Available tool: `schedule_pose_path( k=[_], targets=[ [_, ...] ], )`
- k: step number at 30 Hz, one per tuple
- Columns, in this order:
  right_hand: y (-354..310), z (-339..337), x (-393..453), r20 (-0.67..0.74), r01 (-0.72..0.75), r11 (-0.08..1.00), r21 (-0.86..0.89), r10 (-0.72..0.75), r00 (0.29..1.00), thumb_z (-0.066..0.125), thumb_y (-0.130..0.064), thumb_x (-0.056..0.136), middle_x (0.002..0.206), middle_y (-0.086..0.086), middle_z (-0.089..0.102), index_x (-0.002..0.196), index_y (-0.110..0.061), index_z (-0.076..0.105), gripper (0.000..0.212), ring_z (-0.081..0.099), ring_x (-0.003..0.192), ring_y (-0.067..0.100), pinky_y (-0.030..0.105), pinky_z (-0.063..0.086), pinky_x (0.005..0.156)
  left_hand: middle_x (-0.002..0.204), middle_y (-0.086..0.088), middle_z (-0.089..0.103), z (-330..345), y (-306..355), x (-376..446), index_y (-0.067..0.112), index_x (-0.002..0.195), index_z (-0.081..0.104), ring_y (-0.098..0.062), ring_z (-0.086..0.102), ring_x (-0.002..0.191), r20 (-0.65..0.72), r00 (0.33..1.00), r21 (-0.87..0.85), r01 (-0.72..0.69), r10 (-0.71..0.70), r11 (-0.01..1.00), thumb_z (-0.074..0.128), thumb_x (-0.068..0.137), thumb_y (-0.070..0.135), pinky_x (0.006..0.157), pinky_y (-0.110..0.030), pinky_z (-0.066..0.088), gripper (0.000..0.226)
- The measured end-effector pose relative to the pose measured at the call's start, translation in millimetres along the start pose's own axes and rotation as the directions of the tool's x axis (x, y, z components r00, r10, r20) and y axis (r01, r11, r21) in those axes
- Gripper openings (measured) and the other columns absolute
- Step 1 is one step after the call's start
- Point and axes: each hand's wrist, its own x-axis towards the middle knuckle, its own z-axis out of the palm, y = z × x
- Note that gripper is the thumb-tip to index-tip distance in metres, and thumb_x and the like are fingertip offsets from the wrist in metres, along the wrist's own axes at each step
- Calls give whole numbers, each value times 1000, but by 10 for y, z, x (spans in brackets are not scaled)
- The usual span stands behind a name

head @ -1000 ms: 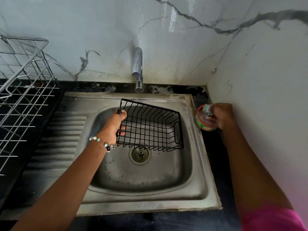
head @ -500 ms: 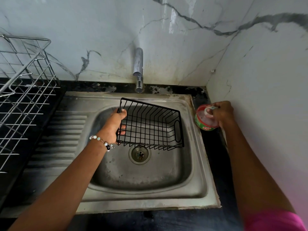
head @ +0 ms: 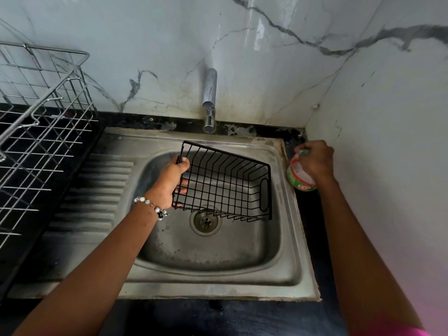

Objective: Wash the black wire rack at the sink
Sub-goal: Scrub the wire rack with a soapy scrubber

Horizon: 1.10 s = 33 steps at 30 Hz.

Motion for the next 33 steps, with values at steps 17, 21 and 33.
schedule_pose_path(
  k=[17,21,33],
  targets=[
    [-1149,1492,-1274,512,831,527,178,-771,379,53,13,85,130,21,56,129,-3,56,46,58,113,29,27,45,95,123,-6,60,-367,-81,-101,42,120,58,-28,59,109,187,982,-50,11,-2,999,51,86,65,75,-45,53,42],
    [-1078,1491,-1193,648,916,335,221,-753,119,43,-1,95,142,14,47,130,-9,57,39,39,134,29,37,29,113,119,-10,62,-507,-55,-66,53,127,51,-33,60,113,238,971,-54,-6,19,999,58,67,76,85,-56,50,65],
    [-1189,1575,-1282,673,982,104,160,-739,-31,55,0,88,131,12,56,128,-12,58,42,59,115,29,39,52,91,109,-6,62,-645,-8,-20,47,127,53,-24,61,94,228,973,-52,-23,35,998,49,88,64,72,-43,52,43]
  ],
)
